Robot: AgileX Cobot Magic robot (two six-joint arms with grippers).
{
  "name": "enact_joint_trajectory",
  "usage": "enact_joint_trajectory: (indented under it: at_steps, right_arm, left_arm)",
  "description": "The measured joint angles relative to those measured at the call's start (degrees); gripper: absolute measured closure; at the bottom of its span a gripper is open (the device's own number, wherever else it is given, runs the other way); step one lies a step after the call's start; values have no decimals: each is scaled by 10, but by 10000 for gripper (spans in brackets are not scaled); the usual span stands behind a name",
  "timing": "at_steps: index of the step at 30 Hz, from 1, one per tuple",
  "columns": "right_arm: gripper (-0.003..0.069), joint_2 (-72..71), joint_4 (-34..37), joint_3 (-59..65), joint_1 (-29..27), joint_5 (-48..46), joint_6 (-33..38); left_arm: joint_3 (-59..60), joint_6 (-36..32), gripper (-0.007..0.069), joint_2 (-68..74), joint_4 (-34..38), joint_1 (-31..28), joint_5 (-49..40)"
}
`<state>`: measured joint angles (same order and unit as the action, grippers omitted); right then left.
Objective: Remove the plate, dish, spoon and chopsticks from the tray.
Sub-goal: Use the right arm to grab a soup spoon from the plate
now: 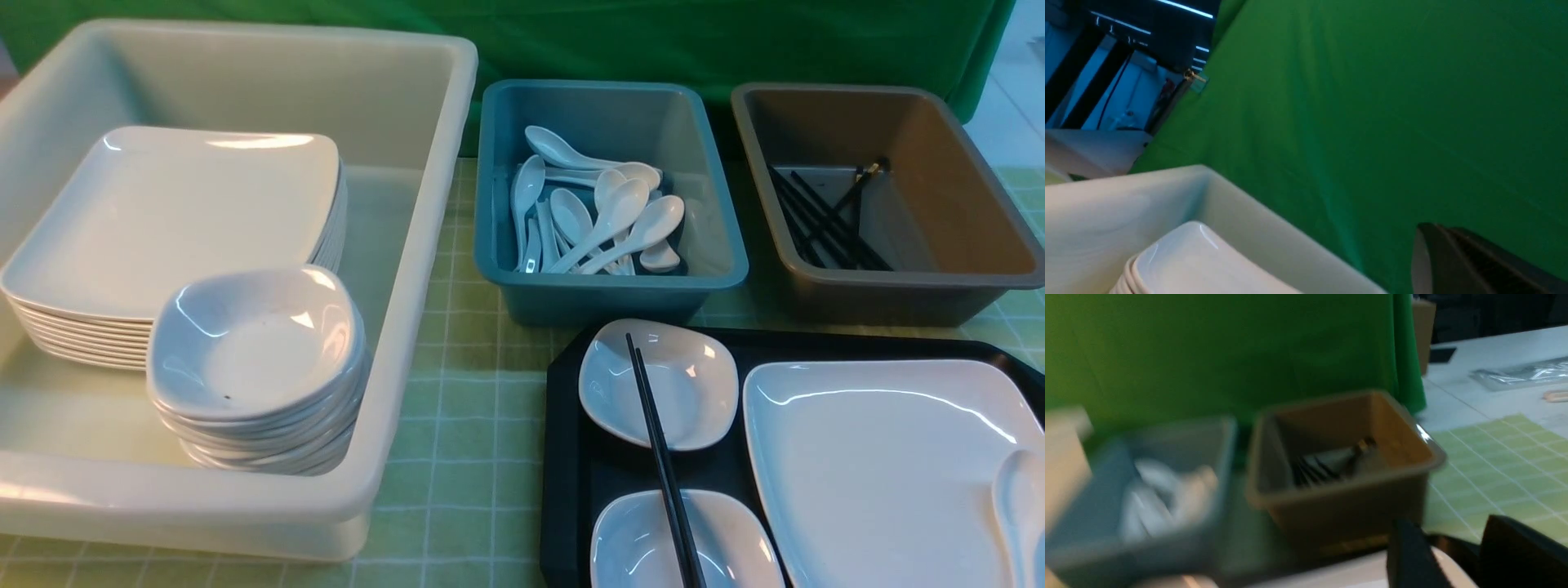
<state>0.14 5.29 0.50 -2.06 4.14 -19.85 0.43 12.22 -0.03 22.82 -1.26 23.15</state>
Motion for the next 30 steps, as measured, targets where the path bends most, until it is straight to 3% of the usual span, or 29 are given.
enact_joint_trajectory:
  at_steps: [1,2,3,6,9,10,12,14,16,19,21,25,26,28,30]
  right_arm:
    - [416,0,0,0,0,0,0]
    - [416,0,9,0,0,55,-71]
    - [416,0,12,0,0,91,-100]
    - [416,0,16,0,0,139,-123]
    - [422,2,0,-1,0,202,-156]
    - [438,7,-39,-16,4,193,-173]
    - [461,20,-94,-49,11,157,-197]
    - [562,70,-214,-152,45,36,-255]
    - [622,127,-257,-240,83,-76,-254]
    - [649,242,-260,-371,170,-288,-142]
    - [652,320,-253,-451,229,-426,-87]
    - [664,455,-238,-534,331,-642,-37]
    - [666,521,-201,-557,378,-698,8]
    - [667,550,-157,-565,394,-705,45]
    - [667,609,-53,-575,409,-712,132]
  left_arm:
    - [0,2,627,0,1,0,4]
    - [0,28,627,0,1,0,42]
    - [0,48,627,0,1,0,75]
    - [-22,80,627,-1,0,0,117]
    - [-149,91,627,3,-23,0,8]
    - [-224,91,627,24,-52,0,-85]
    - [-290,90,627,53,-76,0,-178]
    - [-417,58,627,140,-92,0,-384]
    - [-489,0,627,218,-88,0,-538]
    - [-573,-107,627,336,-50,0,-725]
    - [-589,-173,627,408,-14,0,-798]
    - [-591,-228,632,500,24,0,-834]
    - [-591,-258,641,532,43,3,-835]
    - [-591,-270,643,545,52,13,-831]
    - [-594,-283,644,563,73,55,-815]
